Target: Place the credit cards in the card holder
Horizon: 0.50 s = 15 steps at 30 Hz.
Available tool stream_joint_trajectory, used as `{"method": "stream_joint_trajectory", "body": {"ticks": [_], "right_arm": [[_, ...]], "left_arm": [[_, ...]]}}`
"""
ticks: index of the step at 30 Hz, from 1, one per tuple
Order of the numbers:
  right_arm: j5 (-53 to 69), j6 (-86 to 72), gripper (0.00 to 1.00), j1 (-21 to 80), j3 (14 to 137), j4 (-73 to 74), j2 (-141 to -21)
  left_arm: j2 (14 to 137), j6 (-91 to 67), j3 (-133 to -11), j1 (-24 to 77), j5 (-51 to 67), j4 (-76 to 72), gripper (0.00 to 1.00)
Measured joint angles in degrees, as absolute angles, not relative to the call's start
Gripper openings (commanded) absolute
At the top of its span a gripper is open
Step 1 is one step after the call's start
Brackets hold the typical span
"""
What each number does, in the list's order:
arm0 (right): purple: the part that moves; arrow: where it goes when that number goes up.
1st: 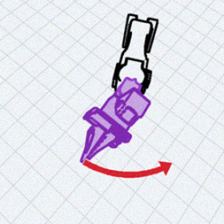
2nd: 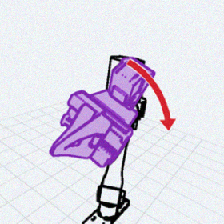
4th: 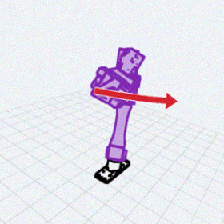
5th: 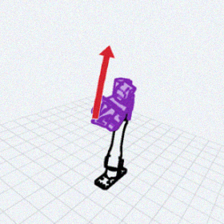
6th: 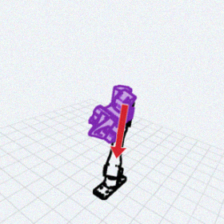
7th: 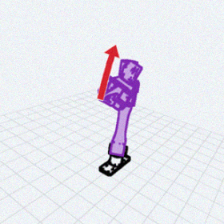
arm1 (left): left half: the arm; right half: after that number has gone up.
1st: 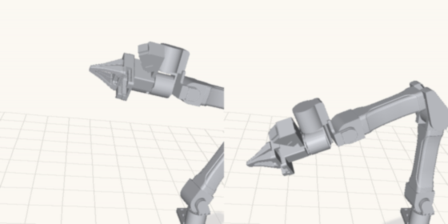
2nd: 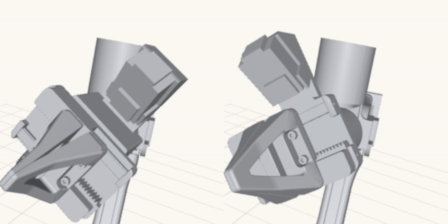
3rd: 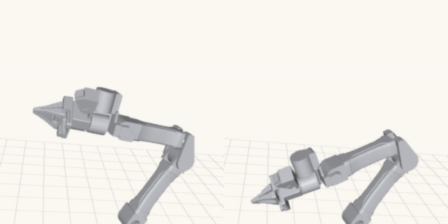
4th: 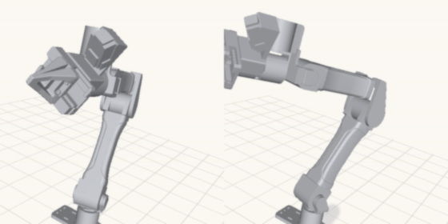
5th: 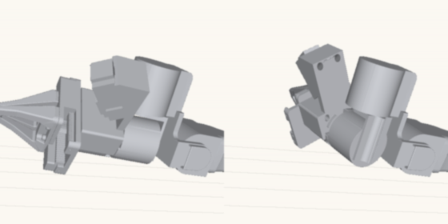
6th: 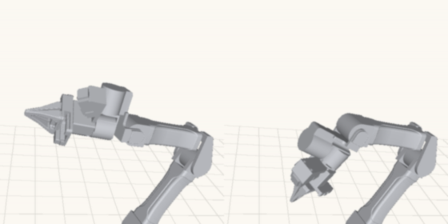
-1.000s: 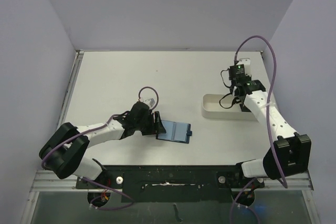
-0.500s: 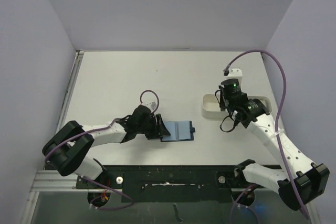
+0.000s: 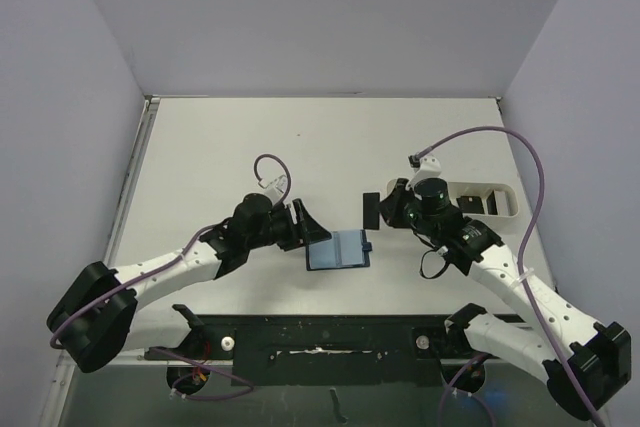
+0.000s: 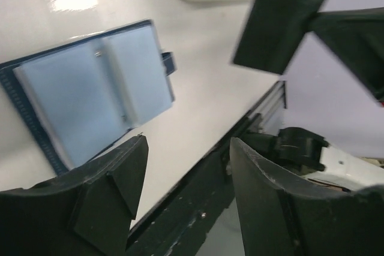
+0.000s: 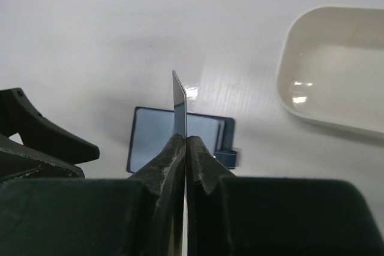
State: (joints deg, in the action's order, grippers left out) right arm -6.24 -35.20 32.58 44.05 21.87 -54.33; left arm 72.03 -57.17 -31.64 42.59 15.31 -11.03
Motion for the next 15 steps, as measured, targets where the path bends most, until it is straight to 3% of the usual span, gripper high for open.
{"method": "stream_joint_trajectory", "body": {"ticks": [15], "right_arm": [[9.7,-49.9,0.0,34.9,27.9,0.7,-44.5]], "left_arm": [[70.9,-63.9,-28.5,41.6,21.5,-26.8,0.6]]}}
